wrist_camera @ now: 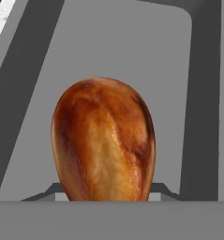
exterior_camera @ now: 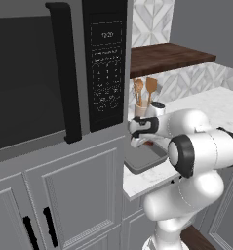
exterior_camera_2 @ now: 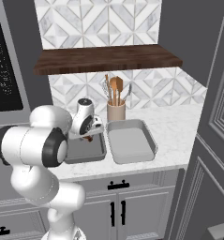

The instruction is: Place one lemon wedge and one chicken drumstick in each tupperware on the nearby counter, to pack two identical lunches.

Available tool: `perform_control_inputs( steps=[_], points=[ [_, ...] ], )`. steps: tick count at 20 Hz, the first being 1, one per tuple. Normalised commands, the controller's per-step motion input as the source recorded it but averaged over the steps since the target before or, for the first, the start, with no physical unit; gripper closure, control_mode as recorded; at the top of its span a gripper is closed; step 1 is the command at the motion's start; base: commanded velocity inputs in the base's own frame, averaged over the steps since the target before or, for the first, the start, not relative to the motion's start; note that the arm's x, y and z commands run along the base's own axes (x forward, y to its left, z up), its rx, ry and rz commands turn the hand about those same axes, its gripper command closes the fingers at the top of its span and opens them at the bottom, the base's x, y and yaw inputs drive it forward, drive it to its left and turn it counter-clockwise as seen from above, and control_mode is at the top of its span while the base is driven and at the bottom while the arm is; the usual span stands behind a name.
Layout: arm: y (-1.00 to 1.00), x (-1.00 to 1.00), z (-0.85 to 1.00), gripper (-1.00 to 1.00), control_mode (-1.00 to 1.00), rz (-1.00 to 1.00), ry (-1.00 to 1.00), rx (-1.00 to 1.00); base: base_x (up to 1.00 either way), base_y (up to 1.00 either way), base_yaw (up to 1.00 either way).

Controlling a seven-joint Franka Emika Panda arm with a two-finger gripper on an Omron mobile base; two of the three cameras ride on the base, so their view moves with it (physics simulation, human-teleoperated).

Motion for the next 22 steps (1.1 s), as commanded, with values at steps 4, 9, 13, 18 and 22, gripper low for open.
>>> perform_control_inputs(
  steps=[4,9,13,18,22],
  points=[
    [0.00,0.00,-0.34,1.00,-1.00,0.00,-0.07,-0.01,0.00,0.00,0.00],
    [0.00,0.31,-0.14,1.00,-1.00,0.00,-0.04,0.00,0.00,0.00,0.00],
    [0.00,0.58,0.00,1.00,-1.00,0.01,0.00,-0.03,0.00,0.00,0.00],
    [0.00,0.26,0.00,-1.00,-1.00,0.03,0.00,-0.01,0.00,0.00,0.00],
    [0.00,0.06,0.00,-1.00,-1.00,0.00,0.00,0.00,0.00,0.00,0.00]
  ],
)
